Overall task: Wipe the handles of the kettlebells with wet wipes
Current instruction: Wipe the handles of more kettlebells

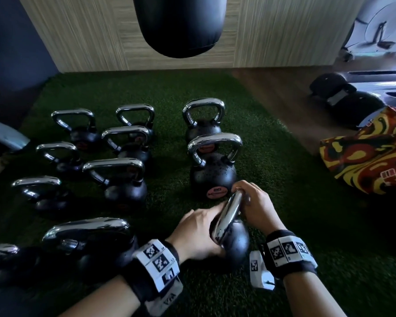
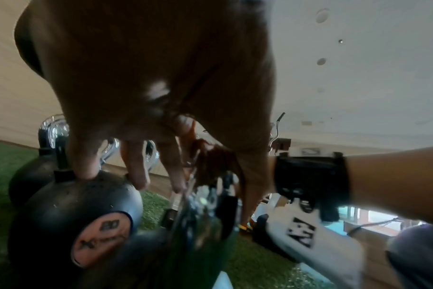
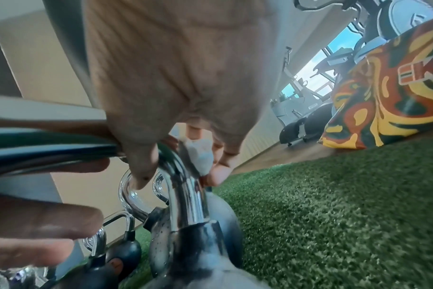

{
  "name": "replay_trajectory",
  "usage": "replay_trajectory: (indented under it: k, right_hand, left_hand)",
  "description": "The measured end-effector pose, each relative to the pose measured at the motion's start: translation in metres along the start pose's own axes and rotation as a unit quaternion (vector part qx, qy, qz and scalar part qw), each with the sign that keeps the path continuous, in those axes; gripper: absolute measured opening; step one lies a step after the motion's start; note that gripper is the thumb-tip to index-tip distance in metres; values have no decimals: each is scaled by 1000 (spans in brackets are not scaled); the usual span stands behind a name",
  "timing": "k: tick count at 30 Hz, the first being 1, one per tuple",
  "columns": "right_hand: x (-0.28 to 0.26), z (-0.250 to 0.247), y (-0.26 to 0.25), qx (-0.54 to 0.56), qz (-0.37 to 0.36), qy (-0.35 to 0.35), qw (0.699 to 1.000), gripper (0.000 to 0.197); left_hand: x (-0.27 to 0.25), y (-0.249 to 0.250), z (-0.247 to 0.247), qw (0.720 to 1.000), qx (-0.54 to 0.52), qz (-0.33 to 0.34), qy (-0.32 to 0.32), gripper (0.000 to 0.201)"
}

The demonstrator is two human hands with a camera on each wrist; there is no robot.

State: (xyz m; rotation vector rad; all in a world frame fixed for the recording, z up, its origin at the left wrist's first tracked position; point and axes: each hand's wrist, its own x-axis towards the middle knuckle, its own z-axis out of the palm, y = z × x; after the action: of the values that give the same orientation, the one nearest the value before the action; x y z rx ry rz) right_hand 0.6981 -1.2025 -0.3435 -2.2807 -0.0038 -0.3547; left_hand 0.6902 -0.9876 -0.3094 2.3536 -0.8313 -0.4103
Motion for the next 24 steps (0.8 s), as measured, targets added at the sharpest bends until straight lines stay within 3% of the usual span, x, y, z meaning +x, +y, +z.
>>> replay_trajectory:
  k: [4, 7, 14, 18, 21, 24]
  right_hand:
    - [-18, -23, 9, -64, 25, -6, 998, 38]
    - [-35, -36, 9, -90, 38, 6, 995, 37]
    - [-50, -43, 1, -88, 55, 15, 995, 40]
    - [-44, -64, -11, -72, 76, -38, 994, 37]
    - [-35, -81, -31, -42, 78, -47, 995, 37]
    - [-21, -87, -51, -7, 98, -39, 994, 53]
  left_hand:
    - [24, -10, -37, 989, 22, 25, -146, 113]
    - [45, -1, -62, 967, 95, 55, -228, 117]
    - [55, -4, -63, 952, 171, 73, -243, 121]
    - [59, -10, -81, 921, 178, -11, -347, 130]
    - [72, 1, -110, 912, 203, -76, -348, 104]
    - [87, 15, -149, 922, 223, -102, -301, 80]
